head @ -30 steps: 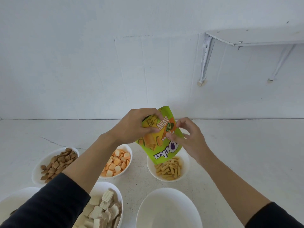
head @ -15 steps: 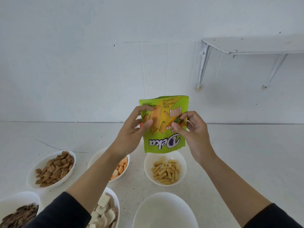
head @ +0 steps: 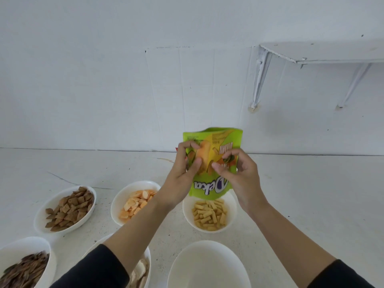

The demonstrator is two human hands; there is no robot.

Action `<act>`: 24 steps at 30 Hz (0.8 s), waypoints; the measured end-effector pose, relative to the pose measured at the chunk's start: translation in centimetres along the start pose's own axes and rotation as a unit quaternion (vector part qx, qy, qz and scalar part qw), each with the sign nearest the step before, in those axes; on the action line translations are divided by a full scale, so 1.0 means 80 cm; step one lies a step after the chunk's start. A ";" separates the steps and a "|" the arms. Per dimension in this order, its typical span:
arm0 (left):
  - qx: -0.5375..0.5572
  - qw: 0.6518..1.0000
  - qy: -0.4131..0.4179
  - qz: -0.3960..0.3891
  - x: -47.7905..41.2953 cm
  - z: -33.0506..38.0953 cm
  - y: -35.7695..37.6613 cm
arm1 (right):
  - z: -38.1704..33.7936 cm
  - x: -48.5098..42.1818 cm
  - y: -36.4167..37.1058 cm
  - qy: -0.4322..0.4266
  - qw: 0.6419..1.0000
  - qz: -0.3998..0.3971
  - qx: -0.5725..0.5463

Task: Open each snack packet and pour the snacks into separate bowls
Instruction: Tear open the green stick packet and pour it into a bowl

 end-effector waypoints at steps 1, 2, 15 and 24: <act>0.000 1.000 0.015 -0.002 -0.006 0.016 0.002 | -0.016 -0.005 0.000 -0.020 1.000 0.003 -0.003; -0.004 0.999 0.036 -0.005 -0.011 0.032 0.005 | -0.031 -0.010 -0.001 -0.039 0.999 0.007 -0.008; -0.081 0.996 0.014 0.044 -0.004 0.005 -0.027 | 0.006 0.001 -0.003 -0.030 0.994 -0.007 0.104; -0.087 0.996 0.017 0.016 -0.013 0.027 -0.023 | -0.015 -0.012 -0.009 -0.027 0.997 -0.009 0.073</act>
Point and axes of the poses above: each hand's wrist, its own x-axis away from the middle knuckle, its own y-axis out of the palm, z = x × y, the point moved 6 cm from there along -x, towards the middle knuckle, and after that the axes turned 13 degrees about x, right-handed, at the moved point
